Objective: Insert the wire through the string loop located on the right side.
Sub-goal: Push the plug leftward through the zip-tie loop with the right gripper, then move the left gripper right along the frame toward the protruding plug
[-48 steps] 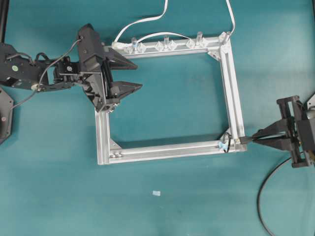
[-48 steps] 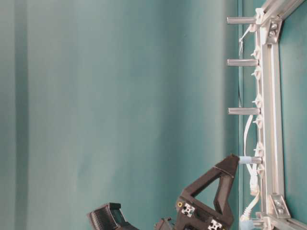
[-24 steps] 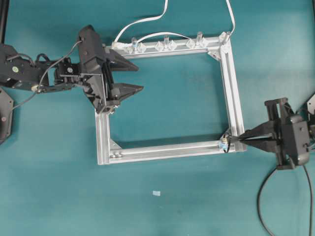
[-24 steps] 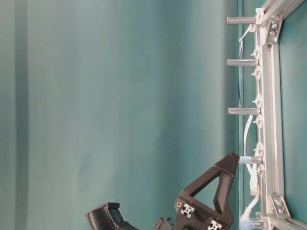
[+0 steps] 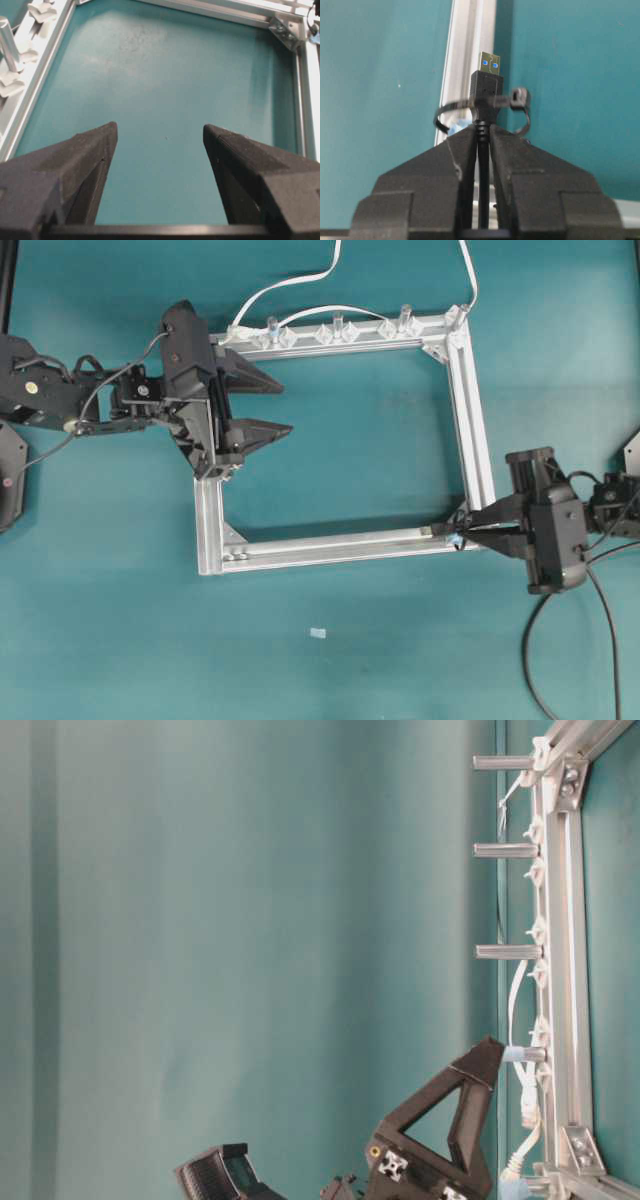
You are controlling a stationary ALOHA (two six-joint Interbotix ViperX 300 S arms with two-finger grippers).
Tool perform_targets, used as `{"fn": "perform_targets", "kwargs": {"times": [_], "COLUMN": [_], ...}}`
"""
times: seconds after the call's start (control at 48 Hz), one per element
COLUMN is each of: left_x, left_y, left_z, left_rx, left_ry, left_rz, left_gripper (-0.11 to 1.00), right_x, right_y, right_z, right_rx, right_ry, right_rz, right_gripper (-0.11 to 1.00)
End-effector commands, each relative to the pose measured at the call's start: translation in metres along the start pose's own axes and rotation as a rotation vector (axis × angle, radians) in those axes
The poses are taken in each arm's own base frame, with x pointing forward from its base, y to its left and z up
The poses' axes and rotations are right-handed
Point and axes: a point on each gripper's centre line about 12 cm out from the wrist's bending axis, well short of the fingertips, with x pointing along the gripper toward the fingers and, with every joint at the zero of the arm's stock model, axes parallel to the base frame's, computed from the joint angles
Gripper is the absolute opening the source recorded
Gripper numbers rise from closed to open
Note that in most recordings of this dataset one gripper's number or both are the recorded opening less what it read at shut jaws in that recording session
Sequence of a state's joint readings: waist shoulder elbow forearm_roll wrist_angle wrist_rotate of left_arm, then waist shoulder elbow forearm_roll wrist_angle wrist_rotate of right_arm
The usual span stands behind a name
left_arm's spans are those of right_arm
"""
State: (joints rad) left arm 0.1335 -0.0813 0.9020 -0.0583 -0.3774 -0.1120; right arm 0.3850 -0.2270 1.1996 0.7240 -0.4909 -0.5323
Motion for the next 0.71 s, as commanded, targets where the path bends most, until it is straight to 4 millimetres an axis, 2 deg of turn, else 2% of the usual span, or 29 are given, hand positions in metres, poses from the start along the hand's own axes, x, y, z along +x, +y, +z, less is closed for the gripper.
{"fn": "perform_targets", "kwargs": {"times": [0.0,0.312,0.687], "left_x": [-0.002,0.0,0.016], "left_y": [-0.008,-0.022,-0.081], "left_z": [0.014,0.01,0.006], "left_rx": [0.001,0.021,0.084], "left_ry": [-0.043,-0.01,0.036], "left_rz": [-0.021,-0.055,-0.188], "left_gripper": [0.72,0.72,0.72], "right_x": [0.002,0.002,0.002], "right_y": [0.001,0.0,-0.001], "right_z": [0.009,0.01,0.01], "right_rx": [0.006,0.007,0.009], "right_ry": [-0.029,-0.03,-0.03], "right_rz": [-0.003,-0.005,-0.008], "right_gripper": [0.12,0.12,0.12]}}
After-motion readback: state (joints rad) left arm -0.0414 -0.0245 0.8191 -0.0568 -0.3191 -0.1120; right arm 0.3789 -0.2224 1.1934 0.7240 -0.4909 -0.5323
